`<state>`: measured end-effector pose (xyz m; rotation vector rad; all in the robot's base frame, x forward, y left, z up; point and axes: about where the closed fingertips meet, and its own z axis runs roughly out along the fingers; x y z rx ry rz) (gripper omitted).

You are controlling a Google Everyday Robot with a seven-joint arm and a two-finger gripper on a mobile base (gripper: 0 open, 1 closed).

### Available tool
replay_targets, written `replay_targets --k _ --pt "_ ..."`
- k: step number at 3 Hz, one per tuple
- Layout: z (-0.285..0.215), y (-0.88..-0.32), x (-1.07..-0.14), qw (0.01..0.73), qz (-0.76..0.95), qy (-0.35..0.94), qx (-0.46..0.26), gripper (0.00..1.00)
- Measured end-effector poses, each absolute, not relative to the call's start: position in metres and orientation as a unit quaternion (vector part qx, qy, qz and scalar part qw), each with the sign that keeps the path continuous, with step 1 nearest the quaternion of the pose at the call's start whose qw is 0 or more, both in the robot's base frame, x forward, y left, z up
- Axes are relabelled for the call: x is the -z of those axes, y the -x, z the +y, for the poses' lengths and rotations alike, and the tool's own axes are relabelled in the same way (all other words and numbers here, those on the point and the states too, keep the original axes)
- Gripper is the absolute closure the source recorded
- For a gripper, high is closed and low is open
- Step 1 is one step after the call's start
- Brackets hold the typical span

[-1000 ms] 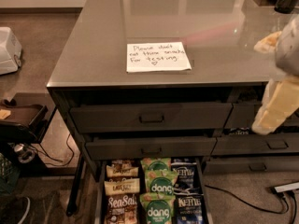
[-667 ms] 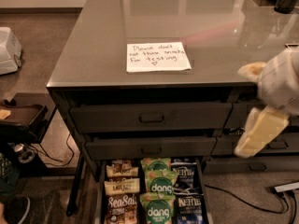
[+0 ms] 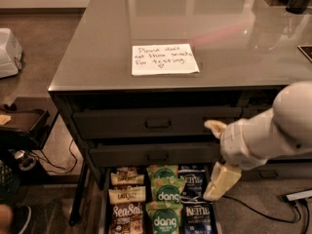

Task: Pick blue chip bag from bottom drawer and place on counter

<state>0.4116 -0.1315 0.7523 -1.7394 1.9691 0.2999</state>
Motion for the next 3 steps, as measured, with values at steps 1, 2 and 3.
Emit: replay_targets --k 1,2,3 --pt "-0.113 -0.411 -0.68 0.23 0.726 0.63 -0.152 0.0" --pt "-0.113 -0.411 -0.678 0.229 0.727 0.629 -0.151 0.0" --pt "-0.126 -0.409 -0.633 0.213 0.724 0.644 -0.122 0.0"
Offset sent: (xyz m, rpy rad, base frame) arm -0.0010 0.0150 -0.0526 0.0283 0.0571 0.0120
